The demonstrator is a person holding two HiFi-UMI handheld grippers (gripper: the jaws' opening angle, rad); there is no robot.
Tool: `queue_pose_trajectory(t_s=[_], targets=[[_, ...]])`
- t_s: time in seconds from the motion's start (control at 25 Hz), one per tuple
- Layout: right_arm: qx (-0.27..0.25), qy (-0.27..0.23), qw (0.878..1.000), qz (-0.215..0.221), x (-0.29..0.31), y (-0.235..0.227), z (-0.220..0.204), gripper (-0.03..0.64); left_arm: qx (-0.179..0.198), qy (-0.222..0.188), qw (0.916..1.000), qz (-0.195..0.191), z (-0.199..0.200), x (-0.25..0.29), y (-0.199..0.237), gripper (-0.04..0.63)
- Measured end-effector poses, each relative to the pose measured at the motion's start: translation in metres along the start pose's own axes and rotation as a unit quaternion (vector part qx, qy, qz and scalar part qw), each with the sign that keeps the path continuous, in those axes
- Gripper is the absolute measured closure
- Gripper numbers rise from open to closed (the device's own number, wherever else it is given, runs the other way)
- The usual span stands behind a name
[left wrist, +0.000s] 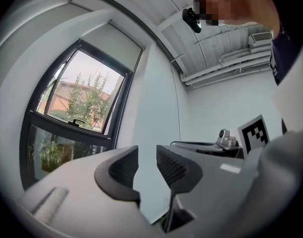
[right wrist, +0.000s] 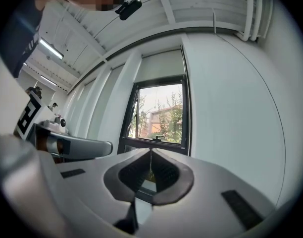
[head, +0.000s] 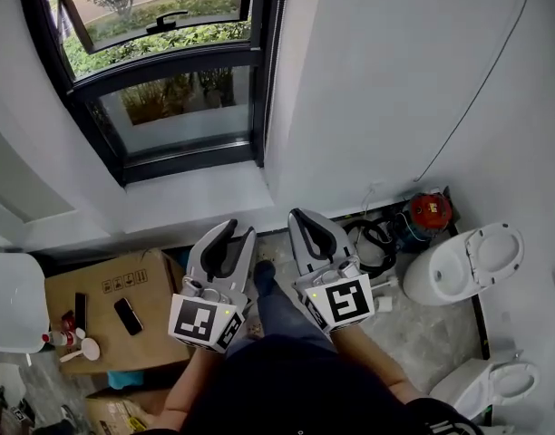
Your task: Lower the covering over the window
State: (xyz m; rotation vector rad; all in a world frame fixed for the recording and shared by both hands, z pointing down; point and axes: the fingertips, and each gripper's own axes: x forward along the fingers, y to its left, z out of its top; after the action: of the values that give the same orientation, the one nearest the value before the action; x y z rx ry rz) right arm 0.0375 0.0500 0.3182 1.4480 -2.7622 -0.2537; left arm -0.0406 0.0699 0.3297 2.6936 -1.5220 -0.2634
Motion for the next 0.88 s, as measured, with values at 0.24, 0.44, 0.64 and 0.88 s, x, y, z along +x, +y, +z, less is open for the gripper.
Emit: queue_pose_trajectory(t_s=[0.24, 0.44, 0.64, 0.88], targets=[[-0.002, -0.009, 1.0, 0.009, 0.046, -0.013, -0.006, 0.603, -0.003, 0.007, 1.0, -0.001, -0.008, 0.029, 0.03, 0.495], [-0.023, -0.016, 1.0, 0.007, 0.103, -0.035, -0.009, 0.603, 0.001, 0.003, 1.0, -0.006, -0.007, 0.076, 0.069, 0.495], [-0.038, -0.017, 0.999, -0.008, 0.162, -0.076, -0.013, 0.603, 0.004, -0.019, 0.9995, -0.026, 0.0, 0.139, 0.105, 0.495], [-0.041, -0.02, 0.999, -0.011, 0.233, -0.117, -0.017, 0.603, 0.005, -0.034, 0.9981, -0.051, 0.01, 0.212, 0.141, 0.495]])
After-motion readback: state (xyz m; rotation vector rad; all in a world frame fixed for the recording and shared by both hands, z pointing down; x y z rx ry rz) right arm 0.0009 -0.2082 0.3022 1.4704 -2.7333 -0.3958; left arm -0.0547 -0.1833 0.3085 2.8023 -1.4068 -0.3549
